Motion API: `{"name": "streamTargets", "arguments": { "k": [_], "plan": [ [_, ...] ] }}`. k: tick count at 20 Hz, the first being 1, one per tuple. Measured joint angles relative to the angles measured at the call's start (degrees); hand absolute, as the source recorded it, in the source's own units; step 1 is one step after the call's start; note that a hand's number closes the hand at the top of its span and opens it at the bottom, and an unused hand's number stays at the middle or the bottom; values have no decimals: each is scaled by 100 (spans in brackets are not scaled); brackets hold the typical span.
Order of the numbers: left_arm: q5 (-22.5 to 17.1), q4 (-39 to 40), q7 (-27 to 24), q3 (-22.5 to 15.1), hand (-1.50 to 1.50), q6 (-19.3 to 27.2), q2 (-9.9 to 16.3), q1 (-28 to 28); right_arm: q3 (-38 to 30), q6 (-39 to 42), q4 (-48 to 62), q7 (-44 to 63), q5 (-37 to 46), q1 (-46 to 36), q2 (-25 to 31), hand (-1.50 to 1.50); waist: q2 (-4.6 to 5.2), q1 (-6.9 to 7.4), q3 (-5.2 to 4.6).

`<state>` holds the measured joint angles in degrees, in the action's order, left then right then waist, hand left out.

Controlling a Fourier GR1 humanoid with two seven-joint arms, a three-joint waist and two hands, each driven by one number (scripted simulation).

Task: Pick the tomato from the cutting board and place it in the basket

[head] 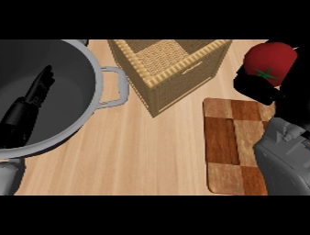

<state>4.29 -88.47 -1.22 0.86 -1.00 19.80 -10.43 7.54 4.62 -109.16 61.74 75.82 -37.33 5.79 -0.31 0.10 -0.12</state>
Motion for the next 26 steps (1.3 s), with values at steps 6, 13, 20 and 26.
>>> {"name": "streamTargets", "arguments": {
  "k": [6,13,20,26],
  "plan": [
    [-25,20,153,23,0,-105,1,-233,-544,271,988,-36,-234,-1835,-386,150,28,71,1],
    [34,-50,157,-42,0,-131,-77,-228,-1273,200,2946,-79,-565,-3466,-531,150,60,169,0],
    [33,-44,91,-5,0,-209,-69,-207,-1912,-210,4834,-107,-759,-4522,-551,150,87,231,0],
    [40,1,67,22,0,-238,-87,-265,-2447,-455,6166,-133,-1014,-5062,-542,150,105,245,-1]
  ]
}}
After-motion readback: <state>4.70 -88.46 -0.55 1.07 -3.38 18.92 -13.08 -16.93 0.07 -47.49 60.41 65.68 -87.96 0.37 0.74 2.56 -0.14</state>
